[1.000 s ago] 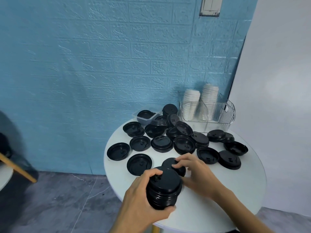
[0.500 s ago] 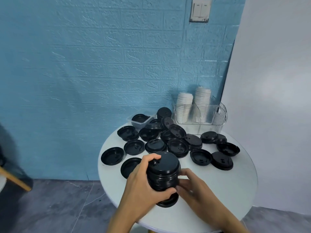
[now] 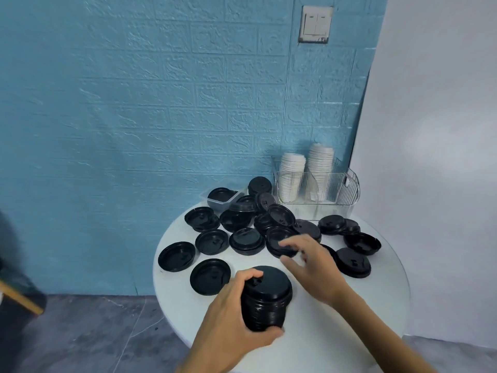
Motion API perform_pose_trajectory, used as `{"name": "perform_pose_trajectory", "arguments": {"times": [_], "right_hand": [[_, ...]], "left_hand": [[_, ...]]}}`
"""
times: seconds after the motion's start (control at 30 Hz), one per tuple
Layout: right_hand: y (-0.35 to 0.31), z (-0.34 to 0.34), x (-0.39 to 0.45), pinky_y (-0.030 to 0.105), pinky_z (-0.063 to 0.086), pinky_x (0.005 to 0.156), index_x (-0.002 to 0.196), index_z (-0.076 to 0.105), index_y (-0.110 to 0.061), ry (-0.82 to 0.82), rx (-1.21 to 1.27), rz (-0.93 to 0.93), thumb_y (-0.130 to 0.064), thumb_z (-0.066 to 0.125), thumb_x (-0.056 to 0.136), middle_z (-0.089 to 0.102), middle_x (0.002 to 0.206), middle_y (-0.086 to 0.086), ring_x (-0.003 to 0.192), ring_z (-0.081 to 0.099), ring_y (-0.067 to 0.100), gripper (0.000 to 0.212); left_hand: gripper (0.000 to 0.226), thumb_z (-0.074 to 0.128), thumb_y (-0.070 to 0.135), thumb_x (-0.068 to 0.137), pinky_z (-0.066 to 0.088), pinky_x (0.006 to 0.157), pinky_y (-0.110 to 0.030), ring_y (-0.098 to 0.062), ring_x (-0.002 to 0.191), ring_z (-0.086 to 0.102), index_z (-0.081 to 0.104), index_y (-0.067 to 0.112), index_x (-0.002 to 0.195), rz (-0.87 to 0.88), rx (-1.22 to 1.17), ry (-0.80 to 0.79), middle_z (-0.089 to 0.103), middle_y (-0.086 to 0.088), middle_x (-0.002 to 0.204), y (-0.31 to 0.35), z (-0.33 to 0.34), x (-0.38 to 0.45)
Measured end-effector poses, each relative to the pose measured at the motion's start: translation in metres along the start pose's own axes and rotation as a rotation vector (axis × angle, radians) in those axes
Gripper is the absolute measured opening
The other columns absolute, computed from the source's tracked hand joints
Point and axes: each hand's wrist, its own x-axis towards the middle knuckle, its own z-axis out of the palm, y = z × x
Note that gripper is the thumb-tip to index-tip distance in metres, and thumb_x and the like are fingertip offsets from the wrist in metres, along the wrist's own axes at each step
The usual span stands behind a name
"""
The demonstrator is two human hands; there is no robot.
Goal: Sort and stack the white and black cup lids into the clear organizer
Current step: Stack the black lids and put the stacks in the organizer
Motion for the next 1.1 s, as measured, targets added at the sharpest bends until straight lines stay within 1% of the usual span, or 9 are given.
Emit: {"name": "perform_pose_trajectory", "arguments": {"times": [0.1,0.2,0.5,0.6,0.67,0.77,0.87,1.0,1.1], "right_hand": [[0.001,0.003,0.030,0.030,0.032,0.110,0.137,0.056,-0.032,-0.133,-0.252,-0.027,-0.051,0.070,0.088,0.051,0.135,-0.015,0.124,0.046,0.010,0.055],[0.006,0.013,0.046,0.035,0.026,0.112,0.145,0.048,-0.033,-0.273,-0.406,0.011,-0.062,0.065,0.085,0.048,0.141,-0.011,0.131,0.042,0.016,0.069],[0.010,0.023,0.039,0.036,0.041,0.094,0.134,0.052,-0.023,-0.206,-0.536,-0.088,-0.043,0.053,0.100,0.066,0.114,-0.003,0.108,0.059,0.024,0.039],[0.007,0.014,0.032,0.037,0.048,0.079,0.121,0.052,-0.027,-0.166,-0.366,-0.042,-0.044,0.052,0.101,0.066,0.101,-0.008,0.091,0.060,0.019,0.026],[0.007,0.005,0.028,0.027,0.048,0.071,0.103,0.054,-0.035,-0.117,-0.183,-0.005,-0.046,0.055,0.098,0.062,0.088,-0.013,0.080,0.058,0.008,0.012],[0.006,-0.004,0.016,0.012,0.047,0.074,0.102,0.060,-0.044,-0.059,0.087,0.048,-0.044,0.061,0.095,0.067,0.094,-0.021,0.089,0.063,0.000,0.007],[0.003,-0.007,0.001,0.010,0.048,0.082,0.111,0.057,-0.055,-0.079,0.231,0.071,-0.041,0.065,0.095,0.070,0.103,-0.024,0.098,0.067,0.000,0.022],[-0.001,-0.006,-0.012,0.049,0.058,0.084,0.121,0.053,-0.048,-0.036,0.442,0.201,-0.039,0.064,0.097,0.068,0.093,0.013,0.090,0.066,0.035,0.028],[-0.006,-0.007,-0.018,0.054,0.062,0.078,0.111,0.062,-0.040,-0.018,0.584,0.337,-0.030,0.061,0.100,0.063,0.093,0.023,0.088,0.067,0.038,0.015]], "left_hand": [[0.094,0.087,0.065,0.052,0.047,0.089,-0.017,0.004,0.114,0.056,0.034,0.063,0.130,-0.001,0.008,-0.011,0.049,0.039,0.126,0.000,0.000,0.000],[0.094,0.086,0.065,0.051,0.049,0.091,-0.019,0.006,0.114,0.055,0.033,0.064,0.129,-0.005,0.014,-0.010,0.046,0.040,0.128,0.001,-0.001,0.000],[0.093,0.085,0.067,0.052,0.049,0.088,-0.021,0.006,0.113,0.055,0.035,0.064,0.129,-0.022,0.010,0.012,0.050,0.039,0.126,0.001,0.001,-0.001],[0.092,0.084,0.067,0.051,0.048,0.088,-0.019,0.008,0.112,0.054,0.033,0.066,0.129,-0.026,0.024,0.011,0.048,0.041,0.125,0.003,0.000,-0.002],[0.093,0.082,0.069,0.050,0.047,0.085,-0.018,0.010,0.110,0.053,0.030,0.068,0.127,-0.029,0.051,0.004,0.044,0.044,0.126,0.005,-0.001,-0.003],[0.096,0.081,0.072,0.047,0.042,0.083,-0.015,0.010,0.107,0.054,0.028,0.070,0.127,-0.041,0.072,-0.002,0.040,0.047,0.127,0.006,-0.002,-0.005],[0.095,0.081,0.069,0.048,0.042,0.084,-0.015,0.008,0.108,0.053,0.029,0.069,0.128,-0.031,0.077,0.007,0.042,0.046,0.127,0.006,-0.001,-0.005],[0.093,0.082,0.065,0.051,0.047,0.086,-0.017,0.000,0.106,0.058,0.031,0.068,0.128,0.000,0.078,0.025,0.048,0.040,0.127,0.005,0.000,-0.007],[0.093,0.083,0.062,0.052,0.043,0.083,-0.008,0.003,0.107,0.057,0.030,0.068,0.128,0.025,0.070,0.044,0.049,0.038,0.127,0.006,-0.002,-0.007]]}}
